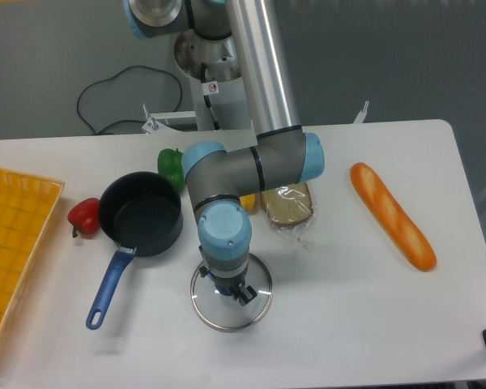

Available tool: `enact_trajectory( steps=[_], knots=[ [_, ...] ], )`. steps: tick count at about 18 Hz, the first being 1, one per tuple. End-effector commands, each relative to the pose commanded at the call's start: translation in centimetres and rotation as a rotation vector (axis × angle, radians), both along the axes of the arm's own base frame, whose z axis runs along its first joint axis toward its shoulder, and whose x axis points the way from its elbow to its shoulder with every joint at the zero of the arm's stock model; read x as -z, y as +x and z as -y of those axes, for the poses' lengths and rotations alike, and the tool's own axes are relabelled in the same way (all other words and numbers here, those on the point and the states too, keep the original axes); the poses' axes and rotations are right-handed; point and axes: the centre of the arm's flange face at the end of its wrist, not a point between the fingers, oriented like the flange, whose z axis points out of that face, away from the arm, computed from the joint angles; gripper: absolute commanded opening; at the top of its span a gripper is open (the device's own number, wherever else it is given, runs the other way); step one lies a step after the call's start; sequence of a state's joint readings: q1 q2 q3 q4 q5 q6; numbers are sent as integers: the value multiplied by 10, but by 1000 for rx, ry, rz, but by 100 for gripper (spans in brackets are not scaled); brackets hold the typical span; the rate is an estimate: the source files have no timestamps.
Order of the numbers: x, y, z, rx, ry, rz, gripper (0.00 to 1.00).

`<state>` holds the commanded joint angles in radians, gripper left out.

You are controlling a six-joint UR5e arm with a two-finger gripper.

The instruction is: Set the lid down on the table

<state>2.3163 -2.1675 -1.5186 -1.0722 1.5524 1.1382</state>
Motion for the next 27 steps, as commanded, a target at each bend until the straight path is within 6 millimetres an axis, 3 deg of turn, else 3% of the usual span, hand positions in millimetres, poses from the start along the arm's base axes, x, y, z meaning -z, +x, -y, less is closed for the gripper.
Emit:
enact_trajectory(
  steps=[8, 12, 14, 27],
  knots=[
    [0, 2, -1, 3, -1, -1, 69],
    [-1, 2, -2, 6, 1, -3, 84],
    [-1, 2, -2, 9, 1, -3, 97],
    [-25, -5, -10, 17, 39, -35, 100]
  ],
)
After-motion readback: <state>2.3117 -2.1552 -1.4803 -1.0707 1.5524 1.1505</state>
